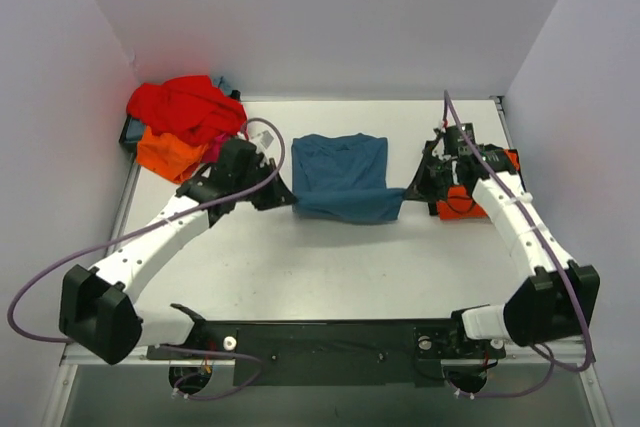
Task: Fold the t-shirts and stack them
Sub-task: Fold the long partially folded tshirt into a neat square
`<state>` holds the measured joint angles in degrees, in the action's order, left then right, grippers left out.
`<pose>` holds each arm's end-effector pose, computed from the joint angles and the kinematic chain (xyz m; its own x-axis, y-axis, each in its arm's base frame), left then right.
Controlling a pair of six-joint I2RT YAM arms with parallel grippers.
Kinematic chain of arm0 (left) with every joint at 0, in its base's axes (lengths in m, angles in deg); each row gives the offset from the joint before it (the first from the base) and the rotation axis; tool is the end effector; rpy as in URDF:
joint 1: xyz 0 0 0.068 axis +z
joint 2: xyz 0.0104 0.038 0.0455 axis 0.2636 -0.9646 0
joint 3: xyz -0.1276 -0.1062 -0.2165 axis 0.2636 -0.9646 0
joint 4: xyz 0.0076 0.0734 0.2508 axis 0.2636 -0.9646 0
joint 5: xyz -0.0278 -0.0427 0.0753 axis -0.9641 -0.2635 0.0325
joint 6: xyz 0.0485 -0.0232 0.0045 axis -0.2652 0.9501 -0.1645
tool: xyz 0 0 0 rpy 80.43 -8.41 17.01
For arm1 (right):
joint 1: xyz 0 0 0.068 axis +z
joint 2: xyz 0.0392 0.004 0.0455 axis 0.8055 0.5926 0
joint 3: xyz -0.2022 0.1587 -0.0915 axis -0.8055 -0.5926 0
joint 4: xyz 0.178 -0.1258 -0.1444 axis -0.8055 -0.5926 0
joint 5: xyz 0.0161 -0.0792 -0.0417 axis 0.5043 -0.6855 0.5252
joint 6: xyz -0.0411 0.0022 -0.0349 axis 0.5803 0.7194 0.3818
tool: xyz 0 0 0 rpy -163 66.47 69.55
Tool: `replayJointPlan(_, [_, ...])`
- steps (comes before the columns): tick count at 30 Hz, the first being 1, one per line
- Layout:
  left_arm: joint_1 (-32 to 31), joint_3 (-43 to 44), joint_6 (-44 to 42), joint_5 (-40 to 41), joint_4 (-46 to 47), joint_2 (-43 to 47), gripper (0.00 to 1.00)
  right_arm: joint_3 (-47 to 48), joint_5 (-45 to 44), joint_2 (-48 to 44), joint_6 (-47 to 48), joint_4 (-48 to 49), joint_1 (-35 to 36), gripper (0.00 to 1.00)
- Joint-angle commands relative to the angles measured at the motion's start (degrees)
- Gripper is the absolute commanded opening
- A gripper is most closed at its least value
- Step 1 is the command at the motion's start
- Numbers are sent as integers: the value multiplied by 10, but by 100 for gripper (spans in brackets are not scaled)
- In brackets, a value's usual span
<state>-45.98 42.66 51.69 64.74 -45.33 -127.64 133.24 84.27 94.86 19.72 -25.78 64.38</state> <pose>0.2301 -0.1479 0.2880 -0.8723 -0.2203 -0.4365 0.1187 0.7706 -0.6262 0.2692 0.0639 0.3064 -0.8180 0.2973 -0.4925 -0.0338 0.8298 0.5570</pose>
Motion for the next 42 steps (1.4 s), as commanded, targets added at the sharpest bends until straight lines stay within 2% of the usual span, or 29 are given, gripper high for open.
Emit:
replayJointPlan(1, [61,66,-4,1,41,-70,0,95,8,97,-2,-11,-15,0])
replayJointPlan(3, [93,97,-1,10,55,-107,0,144,10,145,-6,-10,-25,0])
replayJointPlan(9, [130,178,8,10,100,-223,0,286,31,277,-17,-13,-46,0])
replayJointPlan(19, [148,354,1,18,122,-382,0,492,65,477,-33,-22,-66,0])
replayJointPlan(24, [151,407,4,24,157,-473,0,615,84,583,-37,-23,-75,0])
replayJointPlan(27, [153,449,17,-16,208,-536,0,670,83,642,-55,-16,-88,0])
replayJointPlan(28, [155,462,18,-27,222,-572,5,675,80,649,-59,-11,-89,0])
replayJointPlan(29, [157,495,19,-36,226,-593,13,677,78,661,-67,0,-91,20])
replayJointPlan(30, [157,510,17,-35,221,-622,37,677,87,666,-68,6,-91,41])
replayJointPlan(31, [158,527,11,-33,223,-630,46,679,93,673,-59,19,-91,87])
replayJointPlan(32, [161,534,9,-28,222,-639,61,680,90,674,-54,20,-91,96])
replayJointPlan(33, [160,537,0,-22,222,-642,64,675,87,670,-47,20,-91,99])
replayJointPlan(34, [162,537,-4,-21,222,-639,65,668,77,665,-44,21,-92,99])
replayJointPlan(39, [155,440,-50,18,250,-557,65,555,61,594,-32,78,-88,74])
replayJointPlan(40, [153,408,-56,29,262,-544,64,547,54,590,-26,80,-86,67])
replayJointPlan(42, [153,368,-60,30,287,-521,62,548,55,593,-24,79,-80,59])
